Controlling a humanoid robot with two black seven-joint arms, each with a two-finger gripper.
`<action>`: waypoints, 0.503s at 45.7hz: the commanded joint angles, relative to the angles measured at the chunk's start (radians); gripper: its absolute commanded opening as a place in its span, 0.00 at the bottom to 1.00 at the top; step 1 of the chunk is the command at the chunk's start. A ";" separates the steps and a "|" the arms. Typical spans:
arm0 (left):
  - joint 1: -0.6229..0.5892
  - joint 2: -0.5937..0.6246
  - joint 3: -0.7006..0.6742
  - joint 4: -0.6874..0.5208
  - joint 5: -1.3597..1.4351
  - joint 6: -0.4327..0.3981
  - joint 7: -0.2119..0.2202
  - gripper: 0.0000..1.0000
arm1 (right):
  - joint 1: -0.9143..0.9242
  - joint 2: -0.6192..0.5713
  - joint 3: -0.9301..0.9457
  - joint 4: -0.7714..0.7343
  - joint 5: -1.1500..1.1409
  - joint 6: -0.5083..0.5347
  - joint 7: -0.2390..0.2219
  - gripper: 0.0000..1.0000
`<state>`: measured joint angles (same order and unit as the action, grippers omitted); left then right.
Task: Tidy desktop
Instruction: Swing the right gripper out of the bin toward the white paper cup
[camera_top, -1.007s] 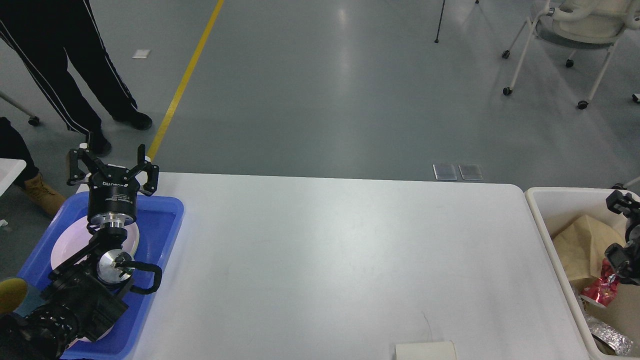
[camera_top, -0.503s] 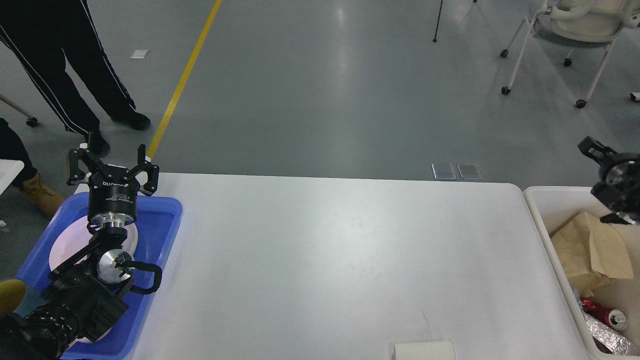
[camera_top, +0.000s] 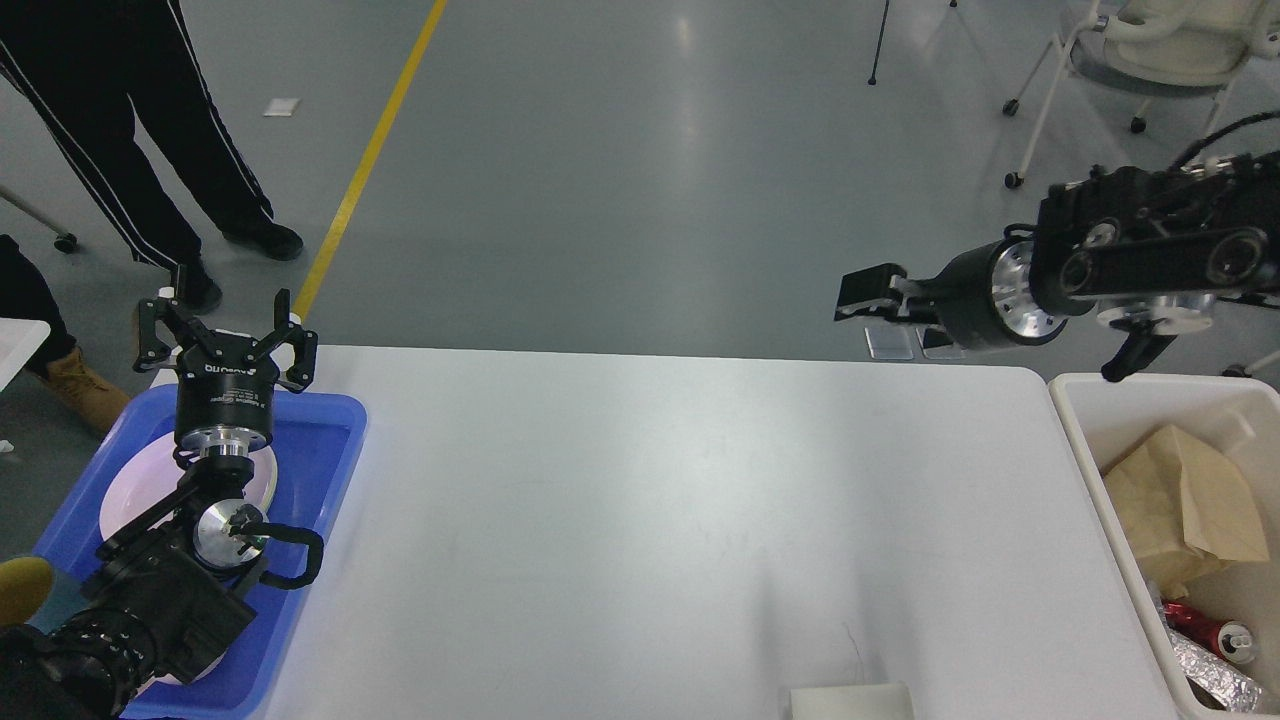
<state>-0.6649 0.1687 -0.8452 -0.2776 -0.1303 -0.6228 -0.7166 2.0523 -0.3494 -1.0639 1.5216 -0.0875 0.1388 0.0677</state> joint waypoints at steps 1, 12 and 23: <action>0.001 0.000 0.000 0.000 0.000 0.000 0.000 0.97 | 0.065 0.098 0.002 0.091 0.002 0.001 -0.003 1.00; 0.001 0.000 0.000 0.000 0.000 0.000 0.000 0.97 | -0.032 0.050 -0.040 0.072 0.043 0.001 -0.011 1.00; -0.001 0.002 0.000 0.000 0.000 0.000 0.000 0.97 | -0.169 -0.048 -0.050 0.141 0.402 0.001 -0.042 1.00</action>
<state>-0.6650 0.1688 -0.8454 -0.2777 -0.1304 -0.6228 -0.7165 1.9384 -0.3761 -1.1145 1.6149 0.1312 0.1417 0.0410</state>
